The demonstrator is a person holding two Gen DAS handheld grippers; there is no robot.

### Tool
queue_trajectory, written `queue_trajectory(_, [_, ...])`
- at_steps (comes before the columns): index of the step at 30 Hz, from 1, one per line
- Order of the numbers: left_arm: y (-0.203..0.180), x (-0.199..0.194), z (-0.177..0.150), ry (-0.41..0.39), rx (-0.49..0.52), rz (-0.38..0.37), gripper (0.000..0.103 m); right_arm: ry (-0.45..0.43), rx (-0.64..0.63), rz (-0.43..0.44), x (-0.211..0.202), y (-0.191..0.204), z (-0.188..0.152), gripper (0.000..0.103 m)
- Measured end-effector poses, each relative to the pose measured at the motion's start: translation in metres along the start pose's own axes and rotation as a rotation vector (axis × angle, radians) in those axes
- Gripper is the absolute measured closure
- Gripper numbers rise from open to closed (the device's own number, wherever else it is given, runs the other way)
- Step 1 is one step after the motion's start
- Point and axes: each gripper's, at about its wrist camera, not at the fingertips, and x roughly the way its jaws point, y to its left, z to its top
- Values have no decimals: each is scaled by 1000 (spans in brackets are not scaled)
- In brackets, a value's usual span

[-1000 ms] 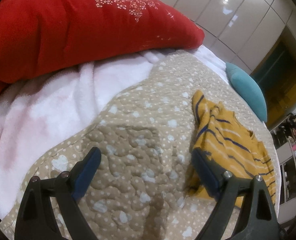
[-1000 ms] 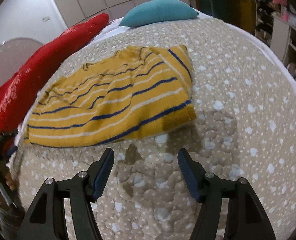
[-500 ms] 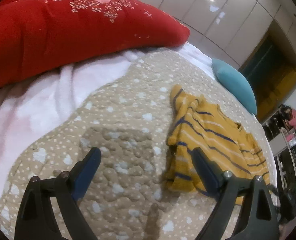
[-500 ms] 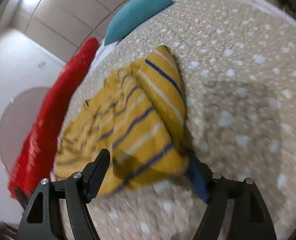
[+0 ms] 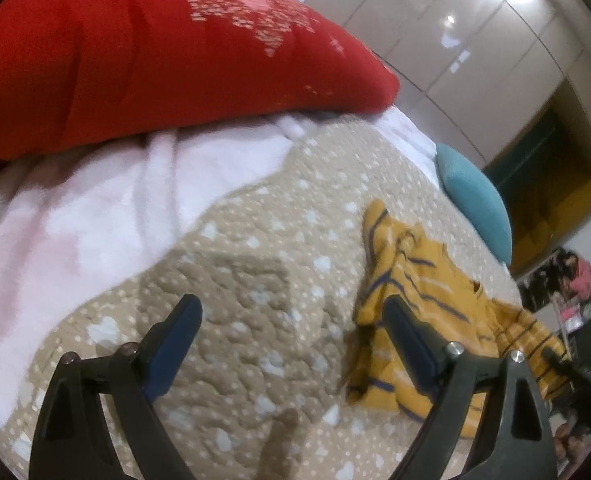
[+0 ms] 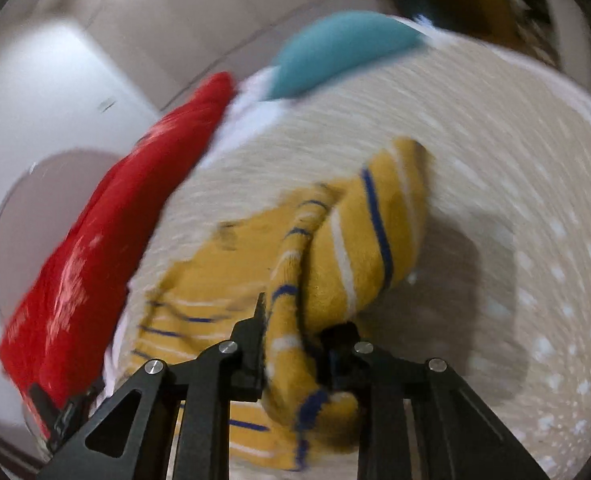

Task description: Fold small clothes

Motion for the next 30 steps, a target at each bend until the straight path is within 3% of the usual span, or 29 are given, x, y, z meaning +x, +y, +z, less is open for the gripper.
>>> queue_trajectory(4, [13, -1, 4, -6, -38, 6, 12, 34, -211, 71, 26, 108, -5, 79])
queue_trajectory(7, [26, -3, 9, -14, -72, 15, 12, 109, -377, 74, 64, 171, -42, 79])
queue_trajectory(11, [44, -6, 13, -25, -127, 15, 12, 231, -582, 14, 126, 220, -103, 79])
queue_trajectory(16, [53, -9, 17, -39, -160, 20, 12, 184, -770, -76, 135, 234, -135, 69])
queue_trajectory(18, [54, -7, 17, -35, -174, 14, 12, 170, -833, -84, 130, 237, -138, 58])
queue_trajectory(20, [53, -7, 17, -38, -174, 14, 12, 148, -917, -87, 125, 247, -147, 39])
queue_trajectory(21, [52, -8, 17, -41, -172, 14, 12, 142, -955, -83, 121, 251, -152, 37])
queue_trajectory(24, [52, -9, 17, -46, -174, 5, 12, 170, -991, -5, 109, 257, -166, 33])
queue_trajectory(30, [45, -14, 15, -46, -165, -50, 12, 228, -814, 192, 61, 225, -145, 31])
